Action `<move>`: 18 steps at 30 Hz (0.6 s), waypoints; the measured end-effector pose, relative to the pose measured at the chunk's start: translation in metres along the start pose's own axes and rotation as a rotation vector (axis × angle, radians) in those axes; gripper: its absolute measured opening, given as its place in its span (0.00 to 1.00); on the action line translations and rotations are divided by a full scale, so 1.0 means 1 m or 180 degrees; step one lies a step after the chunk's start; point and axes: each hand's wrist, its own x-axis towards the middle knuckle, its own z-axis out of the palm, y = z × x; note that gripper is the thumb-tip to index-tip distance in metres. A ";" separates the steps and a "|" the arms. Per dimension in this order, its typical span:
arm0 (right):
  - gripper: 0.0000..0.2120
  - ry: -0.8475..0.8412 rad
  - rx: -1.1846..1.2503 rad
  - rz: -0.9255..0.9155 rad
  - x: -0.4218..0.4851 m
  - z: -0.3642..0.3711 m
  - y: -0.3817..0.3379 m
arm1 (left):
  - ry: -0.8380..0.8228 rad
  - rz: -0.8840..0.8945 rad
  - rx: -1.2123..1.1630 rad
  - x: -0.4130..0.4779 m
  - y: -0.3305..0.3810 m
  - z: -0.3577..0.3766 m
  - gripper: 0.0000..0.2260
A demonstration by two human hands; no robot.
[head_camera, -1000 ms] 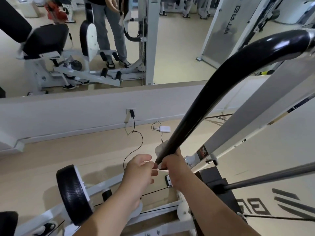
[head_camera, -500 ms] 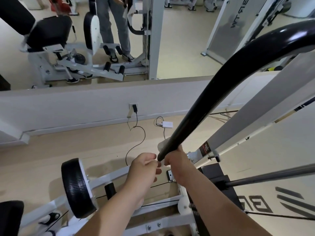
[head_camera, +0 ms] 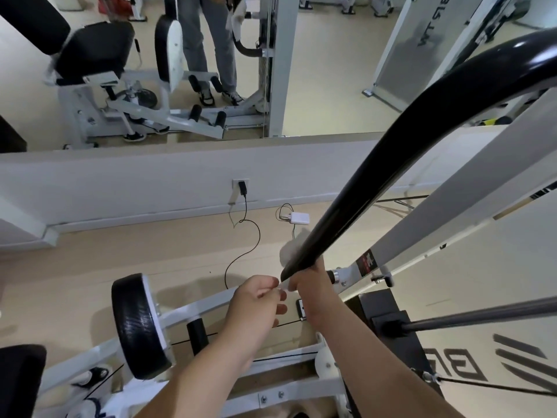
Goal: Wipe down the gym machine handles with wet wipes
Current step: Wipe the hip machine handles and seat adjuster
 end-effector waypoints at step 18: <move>0.37 0.0353 -0.0027 0.0144 0.021 0.006 0.024 | 0.0070 0.0029 -0.0167 0.012 -0.019 -0.003 0.11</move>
